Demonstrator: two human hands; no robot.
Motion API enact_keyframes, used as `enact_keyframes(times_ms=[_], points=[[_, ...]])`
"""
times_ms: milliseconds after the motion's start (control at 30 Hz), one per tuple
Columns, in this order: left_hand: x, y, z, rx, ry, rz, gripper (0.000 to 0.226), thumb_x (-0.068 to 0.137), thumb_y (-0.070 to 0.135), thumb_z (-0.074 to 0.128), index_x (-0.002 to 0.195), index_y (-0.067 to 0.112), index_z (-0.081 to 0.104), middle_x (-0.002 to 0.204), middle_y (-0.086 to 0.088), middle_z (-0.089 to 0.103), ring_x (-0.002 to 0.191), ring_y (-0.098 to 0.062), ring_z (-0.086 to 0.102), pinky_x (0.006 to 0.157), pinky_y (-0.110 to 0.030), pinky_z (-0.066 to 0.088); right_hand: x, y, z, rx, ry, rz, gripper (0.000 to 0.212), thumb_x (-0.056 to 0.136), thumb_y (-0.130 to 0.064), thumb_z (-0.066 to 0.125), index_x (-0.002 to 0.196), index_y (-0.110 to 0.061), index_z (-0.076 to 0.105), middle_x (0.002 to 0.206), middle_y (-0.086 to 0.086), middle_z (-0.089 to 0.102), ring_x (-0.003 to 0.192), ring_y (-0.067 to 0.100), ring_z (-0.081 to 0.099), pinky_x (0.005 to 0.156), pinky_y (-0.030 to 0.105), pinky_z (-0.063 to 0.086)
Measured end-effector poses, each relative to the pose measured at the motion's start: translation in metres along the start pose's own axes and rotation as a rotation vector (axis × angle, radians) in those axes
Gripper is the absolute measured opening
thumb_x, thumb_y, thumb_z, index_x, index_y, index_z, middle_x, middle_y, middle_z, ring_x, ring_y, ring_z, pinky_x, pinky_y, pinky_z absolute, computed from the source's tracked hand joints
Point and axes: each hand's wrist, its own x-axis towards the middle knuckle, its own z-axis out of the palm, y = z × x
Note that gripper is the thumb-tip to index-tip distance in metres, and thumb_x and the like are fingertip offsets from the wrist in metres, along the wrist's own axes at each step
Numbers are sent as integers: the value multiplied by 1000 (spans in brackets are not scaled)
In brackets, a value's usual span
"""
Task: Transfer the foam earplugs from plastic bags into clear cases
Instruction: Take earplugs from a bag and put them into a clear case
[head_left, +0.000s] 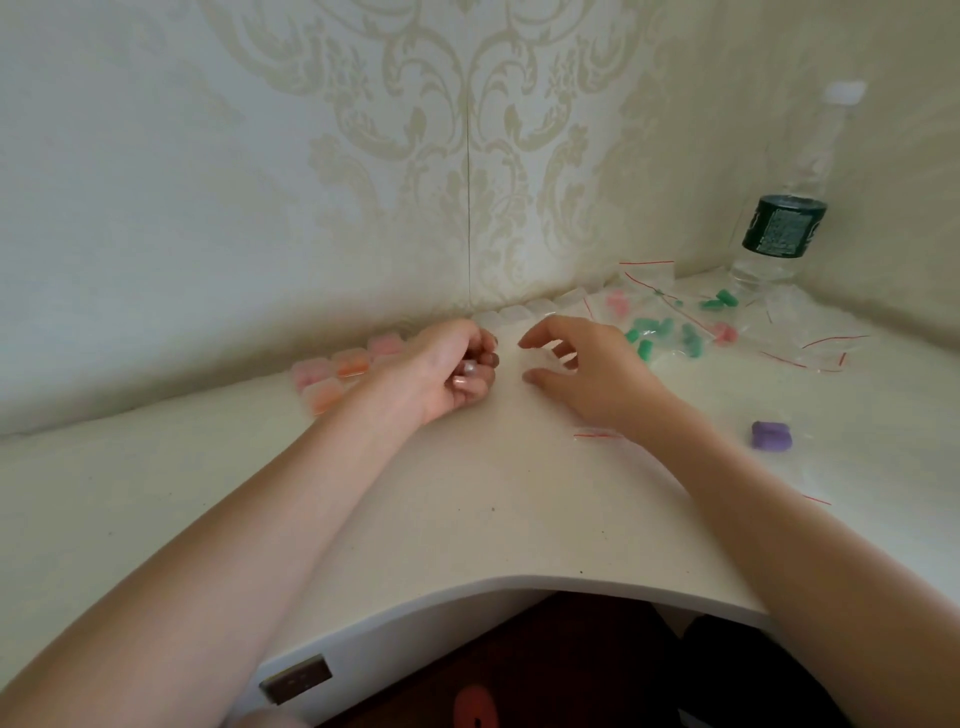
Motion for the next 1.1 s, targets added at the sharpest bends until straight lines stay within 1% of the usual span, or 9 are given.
enact_keyframes(times_ms=[67,133,233,433,500,600,700,767,1100], points=[[-2,4,-3,127,-60,-35,27,87,9,31,68,4,50,58,-2,36,33,-5,22,28,-10,13,0,-4,-6,144,98,5,24,81,-17,73,102,-24,65,99,-16,61,89,7,57,74,9,43],[-4,6,-4,230,-122,-53,36,90,26,37,77,2,62,55,1,37,40,-6,19,30,-10,12,0,-8,-14,307,185,38,25,80,-19,74,103,-26,66,102,-18,63,91,2,59,76,11,47],[-6,5,-2,180,-204,-45,40,92,44,49,86,9,66,58,3,37,45,-5,18,30,-13,13,-1,-13,-16,451,154,56,25,81,-22,74,105,-29,68,105,-12,67,99,5,62,85,16,50],[-4,-3,3,-1,-191,-7,25,89,32,62,73,15,54,58,5,33,41,-2,21,33,-12,10,-1,-12,-13,437,115,8,24,81,-20,75,103,-21,64,104,-6,68,100,6,64,87,23,53],[-3,-8,5,91,-95,108,23,85,29,68,72,15,55,57,5,32,43,-4,23,33,-14,14,-1,-11,-11,378,62,-26,35,81,-15,74,112,-25,61,110,-6,66,103,6,62,92,26,52],[2,-14,2,506,135,567,23,73,32,79,82,20,62,54,10,33,45,-4,30,43,-18,26,-2,-13,-14,563,-65,44,40,86,-13,69,124,-21,59,119,-5,66,107,5,63,95,24,50],[2,-16,-1,829,217,980,30,68,30,83,89,21,64,57,11,32,49,-4,32,50,-15,27,-1,-16,-16,893,-78,235,29,93,-12,58,122,-12,61,104,7,69,88,15,69,86,26,55],[-3,-18,2,931,201,1122,30,71,26,82,95,16,66,58,12,33,51,-3,33,51,-14,27,0,-14,-16,851,-15,282,24,94,-12,56,116,-7,66,92,16,66,73,21,67,79,28,58],[2,-19,1,965,181,1200,28,77,24,77,98,12,65,57,13,34,54,-1,36,55,-11,29,-2,-15,-16,818,-47,257,21,96,-9,53,107,-13,70,88,18,66,77,21,67,83,30,57]])
